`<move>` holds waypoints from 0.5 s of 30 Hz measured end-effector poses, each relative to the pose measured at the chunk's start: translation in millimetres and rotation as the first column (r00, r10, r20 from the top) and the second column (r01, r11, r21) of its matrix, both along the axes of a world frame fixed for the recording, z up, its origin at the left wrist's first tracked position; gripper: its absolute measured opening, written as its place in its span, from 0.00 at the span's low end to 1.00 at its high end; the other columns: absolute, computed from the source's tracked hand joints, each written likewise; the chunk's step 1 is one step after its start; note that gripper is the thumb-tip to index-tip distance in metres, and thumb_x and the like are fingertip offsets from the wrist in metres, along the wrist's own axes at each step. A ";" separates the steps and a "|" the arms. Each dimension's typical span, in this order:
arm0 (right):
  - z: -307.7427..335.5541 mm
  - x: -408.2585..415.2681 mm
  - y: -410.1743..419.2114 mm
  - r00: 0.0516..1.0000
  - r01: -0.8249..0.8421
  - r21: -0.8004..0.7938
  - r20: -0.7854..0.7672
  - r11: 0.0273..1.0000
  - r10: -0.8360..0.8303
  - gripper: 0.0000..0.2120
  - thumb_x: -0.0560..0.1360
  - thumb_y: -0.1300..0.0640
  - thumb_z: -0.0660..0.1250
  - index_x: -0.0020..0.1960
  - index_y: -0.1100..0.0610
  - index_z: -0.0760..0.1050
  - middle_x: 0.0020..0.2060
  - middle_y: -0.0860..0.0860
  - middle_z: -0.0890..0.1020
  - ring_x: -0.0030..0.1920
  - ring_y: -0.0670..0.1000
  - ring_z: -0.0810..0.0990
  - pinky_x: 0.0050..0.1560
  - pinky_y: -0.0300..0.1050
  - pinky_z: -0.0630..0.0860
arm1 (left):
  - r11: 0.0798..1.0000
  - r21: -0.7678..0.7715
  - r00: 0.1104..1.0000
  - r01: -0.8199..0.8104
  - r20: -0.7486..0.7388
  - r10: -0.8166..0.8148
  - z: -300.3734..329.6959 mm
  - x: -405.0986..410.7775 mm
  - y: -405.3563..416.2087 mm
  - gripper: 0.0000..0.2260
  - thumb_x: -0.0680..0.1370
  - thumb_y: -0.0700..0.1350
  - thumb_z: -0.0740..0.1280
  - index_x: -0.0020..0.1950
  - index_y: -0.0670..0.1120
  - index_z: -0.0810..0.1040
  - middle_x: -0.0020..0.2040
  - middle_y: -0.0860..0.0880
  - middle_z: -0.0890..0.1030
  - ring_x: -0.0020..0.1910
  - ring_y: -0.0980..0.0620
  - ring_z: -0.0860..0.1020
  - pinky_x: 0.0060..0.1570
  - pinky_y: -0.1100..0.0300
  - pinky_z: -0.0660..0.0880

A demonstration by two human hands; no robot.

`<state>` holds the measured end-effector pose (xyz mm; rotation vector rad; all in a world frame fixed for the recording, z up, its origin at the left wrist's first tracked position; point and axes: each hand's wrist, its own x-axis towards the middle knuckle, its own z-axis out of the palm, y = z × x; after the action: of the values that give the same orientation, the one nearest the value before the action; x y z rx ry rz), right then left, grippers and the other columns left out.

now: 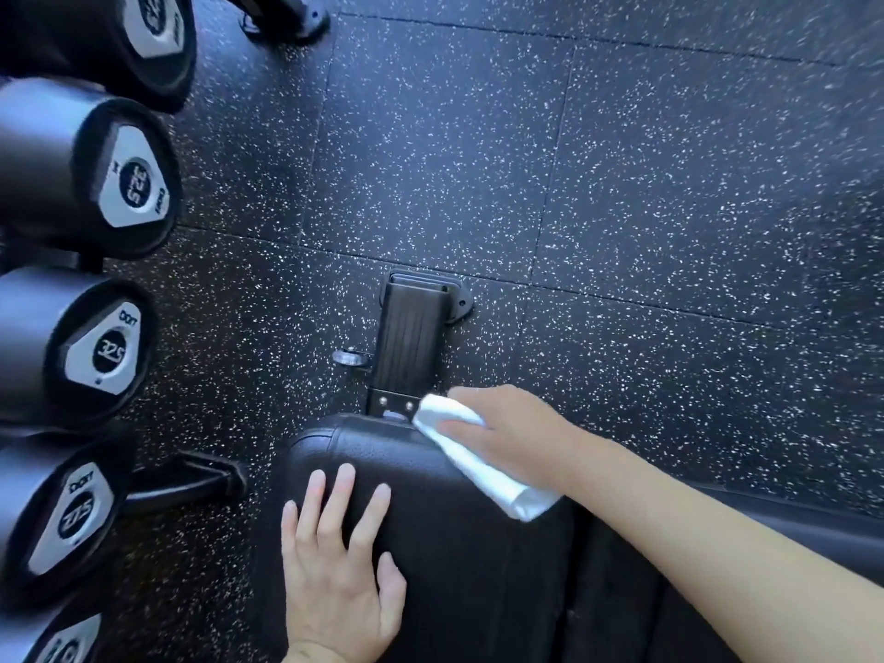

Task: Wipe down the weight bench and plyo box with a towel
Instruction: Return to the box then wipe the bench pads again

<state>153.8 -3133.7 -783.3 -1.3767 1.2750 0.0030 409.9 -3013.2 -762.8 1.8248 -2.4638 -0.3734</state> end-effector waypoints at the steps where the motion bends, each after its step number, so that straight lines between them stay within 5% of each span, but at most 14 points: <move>1: -2.7 -16.7 9.9 1.000 0.019 0.009 -0.015 1.000 -0.019 0.18 0.82 0.38 0.61 0.40 0.48 0.66 0.35 0.41 0.77 0.36 0.44 0.74 0.39 0.45 0.70 | 1.000 0.001 1.000 -0.003 -0.004 0.003 0.5 -0.8 -0.6 0.30 0.70 0.49 0.63 0.73 0.48 0.72 0.77 0.39 0.68 0.78 0.31 0.63 0.76 0.31 0.58; 7: 7.9 -3.4 2.6 0.997 -0.008 0.029 -0.075 1.000 0.010 0.16 0.82 0.38 0.60 0.36 0.39 0.66 0.33 0.44 0.74 0.37 0.44 0.73 0.38 0.46 0.66 | 1.000 -0.001 1.000 -0.006 -0.001 0.006 -1.0 1.1 4.3 0.32 0.69 0.49 0.64 0.74 0.50 0.71 0.78 0.40 0.68 0.77 0.31 0.65 0.74 0.29 0.60; 11: 18.1 65.9 -35.6 1.000 -0.021 -0.083 0.004 0.996 0.021 0.15 0.82 0.39 0.57 0.42 0.47 0.68 0.41 0.45 0.79 0.47 0.53 0.79 0.47 0.50 0.74 | 1.000 -0.006 1.000 -0.008 -0.004 0.008 -1.4 0.7 0.1 0.32 0.69 0.50 0.63 0.75 0.49 0.71 0.78 0.40 0.68 0.79 0.33 0.62 0.75 0.30 0.59; 13: 27.9 101.4 -50.2 0.998 -0.048 -0.175 0.041 0.983 0.056 0.11 0.83 0.46 0.59 0.45 0.50 0.68 0.46 0.47 0.82 0.49 0.56 0.81 0.50 0.53 0.78 | 1.000 -0.016 1.000 -0.007 0.003 0.007 -2.4 1.4 0.2 0.31 0.70 0.49 0.63 0.74 0.49 0.71 0.77 0.39 0.68 0.79 0.33 0.62 0.76 0.30 0.59; 15: 37.5 125.0 -57.2 0.993 -0.103 -0.281 0.030 0.954 0.116 0.08 0.80 0.56 0.60 0.42 0.52 0.67 0.39 0.49 0.79 0.41 0.57 0.81 0.44 0.57 0.81 | 1.000 -0.021 1.000 -0.014 0.002 0.014 -3.1 1.9 2.5 0.30 0.71 0.50 0.63 0.74 0.49 0.72 0.75 0.39 0.69 0.78 0.33 0.63 0.76 0.30 0.59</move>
<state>278.7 -3190.9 -745.8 -1.6790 1.1914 -0.1365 411.8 -3010.7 -765.9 1.8344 -2.4453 -0.3445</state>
